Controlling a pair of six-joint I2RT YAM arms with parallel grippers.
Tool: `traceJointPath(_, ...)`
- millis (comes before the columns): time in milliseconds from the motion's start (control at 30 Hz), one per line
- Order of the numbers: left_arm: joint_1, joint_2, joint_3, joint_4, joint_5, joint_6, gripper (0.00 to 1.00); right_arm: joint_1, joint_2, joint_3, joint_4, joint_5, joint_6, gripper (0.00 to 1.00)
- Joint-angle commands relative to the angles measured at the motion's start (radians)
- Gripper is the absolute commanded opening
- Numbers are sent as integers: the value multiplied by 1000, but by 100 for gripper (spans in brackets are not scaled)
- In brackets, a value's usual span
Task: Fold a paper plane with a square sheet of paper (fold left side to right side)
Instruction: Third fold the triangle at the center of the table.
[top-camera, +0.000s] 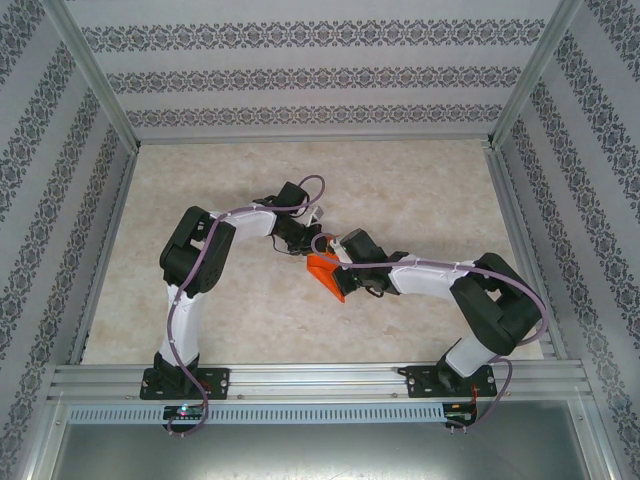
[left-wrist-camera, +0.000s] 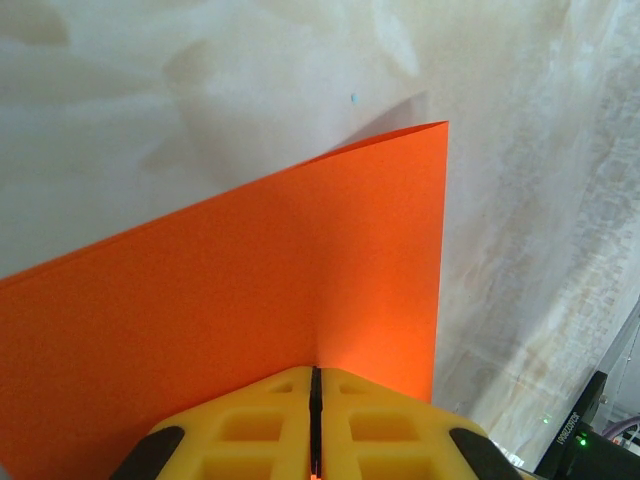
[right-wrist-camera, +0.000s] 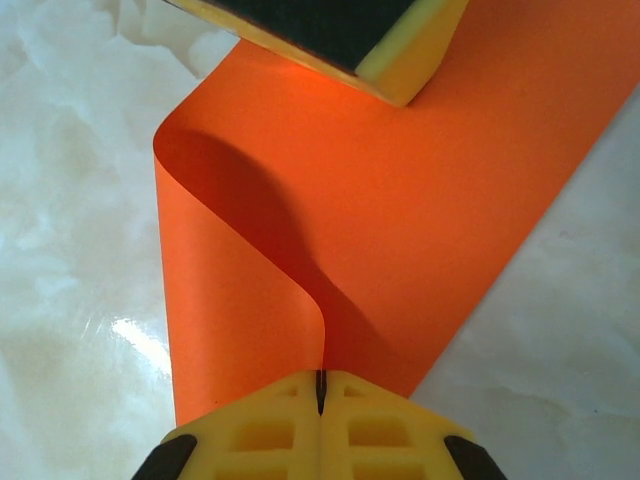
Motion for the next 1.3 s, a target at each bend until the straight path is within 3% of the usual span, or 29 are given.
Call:
traceJointPath(0,-10,14,11,-42,-13,21,11,-18,16,25,-23,24,22,0)
traceJointPath(1267,-11,5,10,-43,-13,24,11,-34,52,42,-64,37,20,0)
